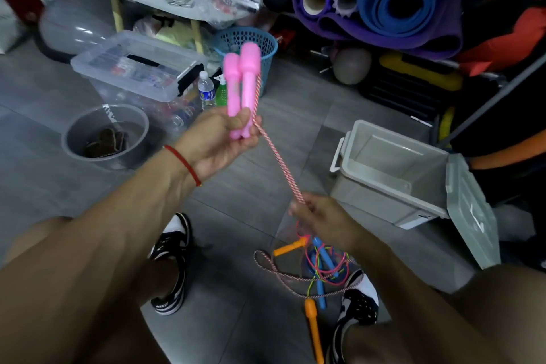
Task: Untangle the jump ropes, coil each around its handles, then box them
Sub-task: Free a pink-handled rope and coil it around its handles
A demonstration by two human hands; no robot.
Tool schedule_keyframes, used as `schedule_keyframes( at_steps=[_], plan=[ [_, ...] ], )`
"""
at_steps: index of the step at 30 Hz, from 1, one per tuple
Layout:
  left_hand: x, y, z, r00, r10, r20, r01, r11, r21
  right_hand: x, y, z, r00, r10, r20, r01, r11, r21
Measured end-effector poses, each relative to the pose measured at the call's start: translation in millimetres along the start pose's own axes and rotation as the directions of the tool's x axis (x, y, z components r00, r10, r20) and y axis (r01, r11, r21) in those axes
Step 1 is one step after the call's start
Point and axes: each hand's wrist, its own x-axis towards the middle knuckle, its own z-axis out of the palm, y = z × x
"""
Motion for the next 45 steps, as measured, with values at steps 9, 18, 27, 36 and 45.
schedule_keyframes(
  at_steps=[9,18,27,36,45],
  plan=[
    [8.6,22.7,-23.6,0.986,0.059,-0.155,-0.06,0.998,-0.001,47.0,-2.7,-63.5,0.991,0.043,-0.127,-0.108,0.818,-0.565],
    [13.5,8.1,-9.1,0.997,-0.044,-0.058,0.047,0.998,0.043,100.1,-154.5,-201.0,0.712,-0.249,-0.656,-0.042,0.918,-0.393],
    [19.2,-12.0,16.7,0.999,-0.04,0.013,0.037,0.975,0.22,79.2,-114.9,-203.4,0.866,-0.187,-0.464,-0.1,0.844,-0.527],
    [19.5,-70.9,22.3,0.978,-0.164,0.129,0.081,0.867,0.492,58.6,-61.5,-83.4,0.984,0.159,-0.077,-0.09,0.826,0.556],
    [21.4,-59.7,26.8,0.949,-0.259,0.181,0.176,0.908,0.379,66.4,-45.8,-59.7,0.972,0.084,-0.219,0.059,0.815,0.577]
  ],
)
